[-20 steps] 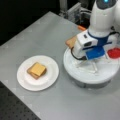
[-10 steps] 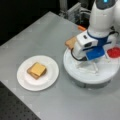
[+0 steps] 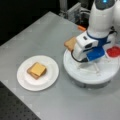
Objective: Ingredient selection for cheeseburger or sandwich
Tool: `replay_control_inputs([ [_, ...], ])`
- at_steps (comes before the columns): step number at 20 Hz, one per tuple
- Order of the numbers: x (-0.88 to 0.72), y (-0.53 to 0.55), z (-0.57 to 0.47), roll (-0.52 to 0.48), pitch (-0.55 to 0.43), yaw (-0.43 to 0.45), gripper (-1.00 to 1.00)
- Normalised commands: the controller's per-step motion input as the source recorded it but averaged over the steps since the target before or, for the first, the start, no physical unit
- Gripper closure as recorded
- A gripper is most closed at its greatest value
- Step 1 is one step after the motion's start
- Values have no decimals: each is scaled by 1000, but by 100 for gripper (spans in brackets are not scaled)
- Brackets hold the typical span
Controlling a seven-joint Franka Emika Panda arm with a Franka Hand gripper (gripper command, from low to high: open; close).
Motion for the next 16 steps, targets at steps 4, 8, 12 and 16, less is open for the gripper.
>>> replay_control_inputs([
  [4, 10, -95, -139, 77, -69, 232, -100],
  [8, 8, -86, -144, 76, -68, 216, -100],
  [12, 1, -74, -151, 88, -61, 179, -100],
  [16, -56, -34, -139, 68, -48, -5, -100],
])
